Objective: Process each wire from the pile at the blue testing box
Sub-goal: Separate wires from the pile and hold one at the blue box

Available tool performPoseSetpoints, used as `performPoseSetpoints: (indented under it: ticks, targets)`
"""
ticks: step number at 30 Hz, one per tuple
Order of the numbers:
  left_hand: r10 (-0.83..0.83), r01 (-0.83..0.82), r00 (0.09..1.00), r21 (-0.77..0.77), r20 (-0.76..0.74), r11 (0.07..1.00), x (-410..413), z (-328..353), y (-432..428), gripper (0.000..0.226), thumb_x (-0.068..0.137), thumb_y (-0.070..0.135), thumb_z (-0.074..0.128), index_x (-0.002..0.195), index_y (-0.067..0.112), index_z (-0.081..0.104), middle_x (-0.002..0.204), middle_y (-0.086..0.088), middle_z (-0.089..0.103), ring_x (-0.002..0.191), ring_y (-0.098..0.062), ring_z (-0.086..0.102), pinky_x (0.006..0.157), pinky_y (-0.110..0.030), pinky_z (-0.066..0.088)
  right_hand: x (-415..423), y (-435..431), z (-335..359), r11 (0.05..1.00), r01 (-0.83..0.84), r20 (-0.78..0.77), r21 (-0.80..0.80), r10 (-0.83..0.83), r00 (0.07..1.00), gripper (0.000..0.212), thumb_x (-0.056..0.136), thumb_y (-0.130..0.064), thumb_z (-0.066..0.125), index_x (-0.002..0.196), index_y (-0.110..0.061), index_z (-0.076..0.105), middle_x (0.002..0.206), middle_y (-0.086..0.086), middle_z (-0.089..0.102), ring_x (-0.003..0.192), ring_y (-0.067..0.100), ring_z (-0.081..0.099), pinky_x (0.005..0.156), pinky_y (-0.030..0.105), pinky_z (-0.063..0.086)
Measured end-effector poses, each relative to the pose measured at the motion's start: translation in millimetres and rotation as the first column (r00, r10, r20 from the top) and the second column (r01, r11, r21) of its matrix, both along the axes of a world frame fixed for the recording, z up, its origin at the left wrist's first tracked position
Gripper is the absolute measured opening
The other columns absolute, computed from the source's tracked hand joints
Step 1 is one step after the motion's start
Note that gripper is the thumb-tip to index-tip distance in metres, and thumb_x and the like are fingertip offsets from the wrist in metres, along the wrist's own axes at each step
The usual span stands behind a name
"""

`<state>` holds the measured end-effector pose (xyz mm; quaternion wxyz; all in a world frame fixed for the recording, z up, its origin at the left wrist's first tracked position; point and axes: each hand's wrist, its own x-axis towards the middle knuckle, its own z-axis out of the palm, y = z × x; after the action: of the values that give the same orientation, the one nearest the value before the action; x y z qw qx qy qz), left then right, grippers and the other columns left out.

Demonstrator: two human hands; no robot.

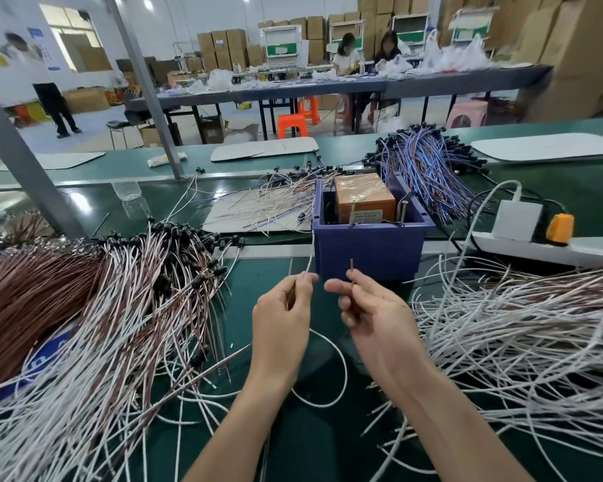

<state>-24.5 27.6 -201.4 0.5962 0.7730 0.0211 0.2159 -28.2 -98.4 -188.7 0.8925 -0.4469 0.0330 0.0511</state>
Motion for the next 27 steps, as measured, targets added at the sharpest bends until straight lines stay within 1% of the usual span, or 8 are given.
performPoseSetpoints:
  ticks: [2,5,8,10,12,17,21,27]
  targets:
    - [-0.017,0.017,1.000,0.013,-0.004,1.000,-1.1,-0.8,-5.8,0.028,0.104,0.031,0.051,0.094,0.025,0.076,0.051,0.016,0.050,0.047,-0.004,0.036,0.050,-0.018,0.029,-0.3,-2.6,4.5,0.998,0.002,0.060,0.059,-0.006,0.998,0.029,0.107,-0.002,0.037,0.134,0.000,0.047,0.098,0.013,0.078,0.071,0.008,0.067,0.059,0.017,0.051]
    - [-0.042,0.042,0.999,-0.016,0.006,0.999,-1.2,2.0,-14.9,0.026,0.105,0.028,0.052,0.100,0.022,0.077,0.068,0.014,0.069,0.058,0.005,0.052,0.060,-0.014,0.039,-1.2,-5.7,9.7,0.998,0.041,0.094,0.049,-0.046,0.995,0.019,0.106,-0.007,0.044,0.116,-0.005,0.059,0.102,0.013,0.078,0.084,0.016,0.075,0.069,0.020,0.058]
    - [-0.030,0.032,0.999,-0.073,0.023,0.997,2.6,10.1,-27.1,0.021,0.104,0.026,0.053,0.115,0.022,0.071,0.093,0.013,0.075,0.085,0.004,0.066,0.079,-0.017,0.050,-1.1,-8.5,16.7,0.989,0.148,0.065,-0.006,-0.148,0.987,0.015,0.099,-0.017,0.059,0.107,-0.016,0.072,0.094,0.008,0.079,0.068,0.011,0.071,0.059,0.022,0.057]
    - [0.003,0.003,0.999,-0.122,0.049,0.992,6.3,16.6,-38.3,0.013,0.103,0.030,0.053,0.106,0.026,0.066,0.075,0.020,0.068,0.065,0.001,0.059,0.064,-0.017,0.046,3.0,-11.8,21.5,0.967,0.255,0.031,0.018,-0.256,0.966,0.015,0.098,-0.018,0.063,0.105,-0.021,0.075,0.079,0.002,0.075,0.053,0.006,0.059,0.046,0.018,0.048]
    - [0.057,-0.047,0.997,-0.174,0.049,0.984,8.4,20.9,-49.2,0.014,0.103,0.036,0.052,0.098,0.026,0.061,0.064,0.015,0.058,0.054,-0.003,0.046,0.056,-0.020,0.038,8.7,-15.4,26.1,0.939,0.341,0.004,0.042,-0.341,0.940,0.017,0.102,-0.015,0.058,0.108,-0.019,0.073,0.070,-0.002,0.070,0.049,0.003,0.050,0.043,0.015,0.039]
    - [0.173,-0.168,0.985,-0.276,-0.006,0.946,11.9,14.2,-56.7,0.025,0.101,0.046,0.050,0.093,0.024,0.057,0.074,0.006,0.060,0.058,-0.003,0.049,0.060,-0.020,0.041,15.3,-24.2,28.8,0.905,0.422,0.006,0.043,-0.423,0.906,0.011,0.106,-0.013,0.048,0.116,-0.012,0.053,0.084,0.003,0.078,0.060,0.006,0.062,0.052,0.016,0.048]
    - [0.176,-0.174,0.984,-0.296,-0.019,0.939,18.7,14.2,-54.7,0.028,0.101,0.046,0.051,0.091,0.020,0.057,0.072,0.004,0.060,0.057,-0.006,0.048,0.059,-0.024,0.040,22.1,-24.4,29.9,0.854,0.518,0.067,-0.046,-0.515,0.855,0.014,0.105,-0.016,0.054,0.114,-0.006,0.057,0.087,0.001,0.079,0.070,0.008,0.072,0.058,0.015,0.053]
    - [0.096,-0.110,0.993,-0.253,-0.065,0.961,24.1,15.4,-58.3,0.030,0.099,0.043,0.054,0.083,0.018,0.060,0.068,0.007,0.062,0.055,-0.005,0.048,0.061,-0.029,0.041,36.1,-27.0,32.8,0.801,0.594,0.025,-0.075,-0.594,0.804,0.017,0.103,-0.013,0.056,0.113,-0.001,0.061,0.077,-0.002,0.078,0.062,0.008,0.071,0.051,0.016,0.051]
